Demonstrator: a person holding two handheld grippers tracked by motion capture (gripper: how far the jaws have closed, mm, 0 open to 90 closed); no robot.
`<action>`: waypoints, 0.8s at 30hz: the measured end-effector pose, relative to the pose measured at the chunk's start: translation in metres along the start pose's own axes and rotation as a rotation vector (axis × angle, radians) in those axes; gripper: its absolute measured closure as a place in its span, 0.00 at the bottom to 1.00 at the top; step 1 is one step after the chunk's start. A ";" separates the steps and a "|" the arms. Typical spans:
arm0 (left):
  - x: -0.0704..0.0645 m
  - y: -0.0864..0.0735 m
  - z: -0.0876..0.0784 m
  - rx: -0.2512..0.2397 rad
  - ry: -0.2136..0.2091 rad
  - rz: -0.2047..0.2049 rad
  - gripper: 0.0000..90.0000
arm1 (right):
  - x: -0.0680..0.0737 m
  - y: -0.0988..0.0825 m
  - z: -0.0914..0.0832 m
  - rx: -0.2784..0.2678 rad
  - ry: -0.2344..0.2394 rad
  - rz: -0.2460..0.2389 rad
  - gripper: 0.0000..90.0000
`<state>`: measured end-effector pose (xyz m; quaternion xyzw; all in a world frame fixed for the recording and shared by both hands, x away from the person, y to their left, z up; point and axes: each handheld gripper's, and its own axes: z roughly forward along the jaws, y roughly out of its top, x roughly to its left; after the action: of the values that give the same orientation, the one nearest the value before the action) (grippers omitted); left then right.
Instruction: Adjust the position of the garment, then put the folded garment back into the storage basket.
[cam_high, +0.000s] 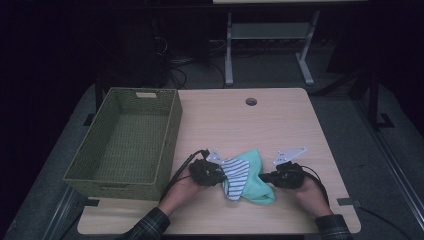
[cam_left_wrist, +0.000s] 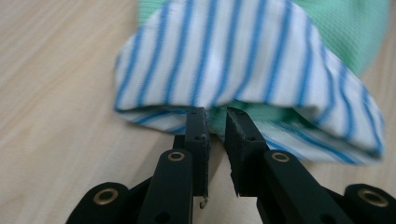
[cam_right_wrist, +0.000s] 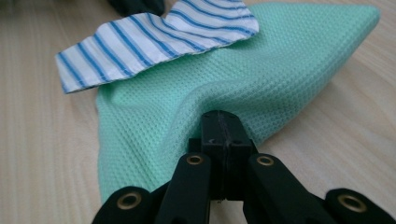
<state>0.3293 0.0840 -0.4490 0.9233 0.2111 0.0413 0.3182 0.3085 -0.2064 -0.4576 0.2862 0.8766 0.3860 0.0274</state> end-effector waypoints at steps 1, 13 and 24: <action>0.001 0.000 -0.001 0.002 0.001 -0.001 0.87 | 0.001 -0.001 -0.002 -0.010 -0.006 0.001 1.00; 0.001 0.014 -0.018 -0.023 -0.040 0.048 0.70 | -0.010 -0.034 -0.033 -0.076 -0.168 0.062 0.65; -0.006 0.040 -0.009 0.000 -0.109 0.139 0.41 | -0.027 -0.050 -0.033 -0.067 -0.250 0.111 0.20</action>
<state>0.3365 0.0582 -0.4171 0.9366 0.1290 0.0128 0.3255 0.2979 -0.2694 -0.4738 0.3788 0.8358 0.3774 0.1245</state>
